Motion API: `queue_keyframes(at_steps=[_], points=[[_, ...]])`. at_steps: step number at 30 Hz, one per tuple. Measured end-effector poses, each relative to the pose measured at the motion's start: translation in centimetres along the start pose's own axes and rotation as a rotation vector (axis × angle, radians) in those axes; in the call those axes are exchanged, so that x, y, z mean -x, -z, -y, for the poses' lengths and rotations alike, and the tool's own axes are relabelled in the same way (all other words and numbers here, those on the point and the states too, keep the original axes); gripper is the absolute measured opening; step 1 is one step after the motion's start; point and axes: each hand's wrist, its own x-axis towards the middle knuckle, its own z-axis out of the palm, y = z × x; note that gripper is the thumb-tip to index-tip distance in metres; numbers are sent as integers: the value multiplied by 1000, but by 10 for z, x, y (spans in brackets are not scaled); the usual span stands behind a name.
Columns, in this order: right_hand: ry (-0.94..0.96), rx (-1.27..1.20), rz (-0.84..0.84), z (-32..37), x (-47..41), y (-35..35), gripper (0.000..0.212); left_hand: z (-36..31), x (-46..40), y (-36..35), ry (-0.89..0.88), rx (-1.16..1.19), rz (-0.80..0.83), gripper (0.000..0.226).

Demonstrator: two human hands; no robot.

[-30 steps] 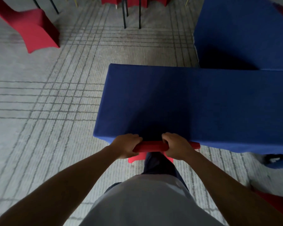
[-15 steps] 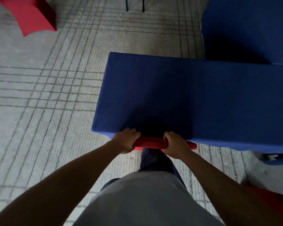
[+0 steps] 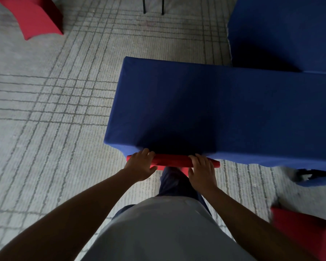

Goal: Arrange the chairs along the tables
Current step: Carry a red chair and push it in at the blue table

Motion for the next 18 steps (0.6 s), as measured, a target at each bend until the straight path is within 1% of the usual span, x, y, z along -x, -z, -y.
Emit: queue_keyframes(at_steps=[3, 6, 10, 12, 15, 18], points=[[-32, -75, 16, 1, 14, 6, 62, -6, 18, -9, -4, 76, -42, 68], [-39, -89, 80, 1, 28, 12, 76, -12, 34, -18, -22, 141, -79, 82], [-52, -104, 181, 6, 47, 16, 88, -25, 49, -37, 20, 198, -53, 93], [-71, -113, 220, 6, 55, 15, 89, -35, 57, -46, 47, 250, -43, 95], [-76, -115, 253, 4, 63, 18, 85, -50, 69, -49, 66, 318, -15, 94], [-94, -175, 275, -2, 79, 20, 82, -60, 76, -48, 47, 316, -8, 88]])
